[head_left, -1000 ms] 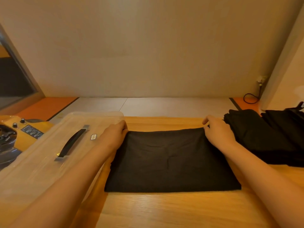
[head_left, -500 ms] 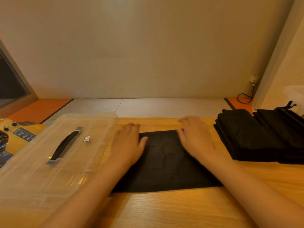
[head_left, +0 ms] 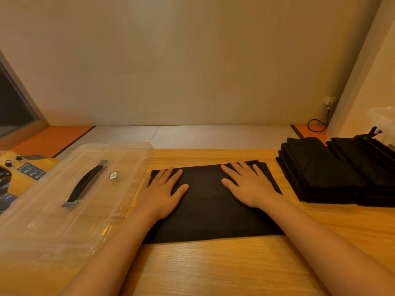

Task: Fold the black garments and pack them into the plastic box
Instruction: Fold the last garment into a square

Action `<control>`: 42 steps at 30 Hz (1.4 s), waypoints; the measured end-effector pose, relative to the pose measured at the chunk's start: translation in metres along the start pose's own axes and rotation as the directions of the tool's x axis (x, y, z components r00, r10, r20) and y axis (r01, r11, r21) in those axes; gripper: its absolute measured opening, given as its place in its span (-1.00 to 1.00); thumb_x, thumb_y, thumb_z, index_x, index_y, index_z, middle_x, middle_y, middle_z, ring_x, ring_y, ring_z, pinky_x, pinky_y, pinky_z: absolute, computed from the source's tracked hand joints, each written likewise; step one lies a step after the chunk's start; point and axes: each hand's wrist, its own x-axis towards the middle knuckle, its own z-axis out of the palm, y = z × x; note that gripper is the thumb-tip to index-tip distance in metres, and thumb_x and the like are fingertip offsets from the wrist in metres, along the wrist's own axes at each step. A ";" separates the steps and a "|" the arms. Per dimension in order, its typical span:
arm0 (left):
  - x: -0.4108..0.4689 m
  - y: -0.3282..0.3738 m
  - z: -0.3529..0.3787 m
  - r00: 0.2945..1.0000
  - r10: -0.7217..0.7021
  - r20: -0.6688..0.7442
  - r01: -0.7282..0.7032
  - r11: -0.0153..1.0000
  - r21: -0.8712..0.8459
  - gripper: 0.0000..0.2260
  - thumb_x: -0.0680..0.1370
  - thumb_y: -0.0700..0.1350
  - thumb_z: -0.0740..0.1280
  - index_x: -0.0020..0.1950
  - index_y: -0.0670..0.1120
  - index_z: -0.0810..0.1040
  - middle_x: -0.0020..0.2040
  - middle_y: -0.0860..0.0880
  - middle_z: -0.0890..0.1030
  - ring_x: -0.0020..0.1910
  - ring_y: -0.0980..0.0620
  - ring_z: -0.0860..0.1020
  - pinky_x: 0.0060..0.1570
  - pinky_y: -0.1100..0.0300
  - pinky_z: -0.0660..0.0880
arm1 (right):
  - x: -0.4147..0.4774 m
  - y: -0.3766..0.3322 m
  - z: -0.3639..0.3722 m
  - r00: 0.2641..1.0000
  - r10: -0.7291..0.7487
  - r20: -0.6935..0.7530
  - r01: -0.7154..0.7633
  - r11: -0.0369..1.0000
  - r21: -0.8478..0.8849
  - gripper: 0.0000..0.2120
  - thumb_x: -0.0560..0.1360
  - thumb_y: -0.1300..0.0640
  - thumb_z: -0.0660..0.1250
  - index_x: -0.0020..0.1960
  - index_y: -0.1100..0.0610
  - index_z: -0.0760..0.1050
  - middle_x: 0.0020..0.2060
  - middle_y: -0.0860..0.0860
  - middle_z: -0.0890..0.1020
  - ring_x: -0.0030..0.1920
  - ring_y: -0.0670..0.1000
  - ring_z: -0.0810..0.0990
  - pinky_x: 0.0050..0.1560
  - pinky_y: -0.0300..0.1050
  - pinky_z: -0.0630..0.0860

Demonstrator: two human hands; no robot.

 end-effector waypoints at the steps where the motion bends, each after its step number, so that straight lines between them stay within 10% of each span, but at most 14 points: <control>1: -0.003 -0.011 -0.002 1.000 -0.014 0.001 0.014 1.000 -0.028 -0.47 0.61 0.26 -0.08 0.56 0.18 -0.05 0.58 0.09 -0.08 0.54 0.13 -0.16 0.51 0.04 -0.17 | 0.000 0.010 -0.001 1.000 0.024 0.012 -0.024 1.000 -0.008 -0.47 0.61 -0.25 -0.19 0.54 -0.19 -0.16 0.56 -0.07 -0.14 0.54 -0.02 -0.22 0.51 0.08 -0.22; 7: -0.009 -0.010 -0.012 0.996 -0.093 0.004 0.093 0.996 0.010 -0.48 0.65 0.17 -0.12 0.57 0.07 -0.14 0.58 0.02 -0.17 0.54 0.07 -0.23 0.51 0.04 -0.22 | -0.010 0.037 -0.012 0.971 0.238 -0.012 -0.238 0.971 -0.015 -0.46 0.63 -0.18 -0.21 0.56 -0.07 -0.18 0.56 0.01 -0.18 0.53 0.07 -0.26 0.52 0.11 -0.20; 14: -0.042 0.066 0.002 0.986 0.164 -0.017 -0.164 0.986 0.021 -0.51 0.67 0.09 -0.11 0.57 0.04 -0.19 0.56 0.10 -0.21 0.52 0.16 -0.25 0.51 0.06 -0.25 | -0.062 -0.059 0.009 0.988 -0.106 -0.113 0.106 0.994 -0.002 -0.50 0.66 -0.08 -0.20 0.56 -0.03 -0.20 0.55 -0.08 -0.19 0.52 -0.04 -0.30 0.48 0.01 -0.29; 25: -0.078 0.008 0.010 0.997 0.075 -0.006 -0.074 0.996 0.050 -0.22 0.35 0.34 -0.43 0.55 0.11 -0.20 0.53 0.15 -0.22 0.49 0.22 -0.27 0.48 0.18 -0.27 | -0.093 0.009 0.014 0.996 0.078 -0.052 -0.077 0.997 0.026 -0.50 0.64 -0.17 -0.17 0.54 -0.16 -0.18 0.55 -0.12 -0.13 0.53 -0.09 -0.20 0.52 0.01 -0.18; 30: -0.090 -0.002 0.000 1.000 -0.004 0.010 0.004 0.999 0.046 -0.49 0.65 0.17 -0.17 0.55 0.06 -0.22 0.57 0.08 -0.21 0.51 0.16 -0.27 0.49 0.11 -0.27 | -0.113 0.019 0.011 0.981 0.184 -0.066 -0.183 0.983 0.021 -0.47 0.63 -0.18 -0.17 0.55 -0.11 -0.19 0.56 -0.05 -0.14 0.54 -0.02 -0.22 0.51 0.02 -0.21; 36: -0.127 0.047 0.007 0.981 0.191 -0.025 -0.192 0.981 -0.041 -0.31 0.41 0.41 -0.41 0.50 0.17 -0.28 0.48 0.21 -0.27 0.48 0.24 -0.29 0.47 0.15 -0.30 | -0.137 -0.014 0.016 0.995 -0.008 -0.102 0.012 0.999 0.038 -0.49 0.64 -0.16 -0.16 0.55 -0.11 -0.20 0.55 -0.10 -0.17 0.52 -0.07 -0.27 0.51 -0.02 -0.24; 39: -0.128 0.040 0.009 0.970 0.243 -0.001 -0.243 0.969 -0.048 -0.18 0.30 0.47 -0.50 0.51 0.24 -0.13 0.51 0.23 -0.18 0.48 0.28 -0.24 0.46 0.15 -0.32 | -0.159 -0.022 0.015 0.998 0.046 -0.047 -0.043 0.998 0.053 -0.47 0.62 -0.21 -0.20 0.55 -0.12 -0.17 0.56 -0.09 -0.12 0.54 -0.06 -0.20 0.51 -0.04 -0.15; 42: -0.114 0.020 -0.007 0.977 0.212 -0.033 -0.214 0.973 -0.088 -0.54 0.61 0.23 -0.15 0.47 0.20 0.22 0.53 0.21 0.11 0.50 0.28 -0.05 0.48 0.11 -0.31 | -0.193 -0.049 0.007 1.000 0.023 -0.018 -0.021 0.998 0.066 -0.25 0.43 -0.33 -0.41 0.56 -0.10 -0.04 0.55 -0.09 0.01 0.54 -0.03 -0.05 0.48 -0.03 0.00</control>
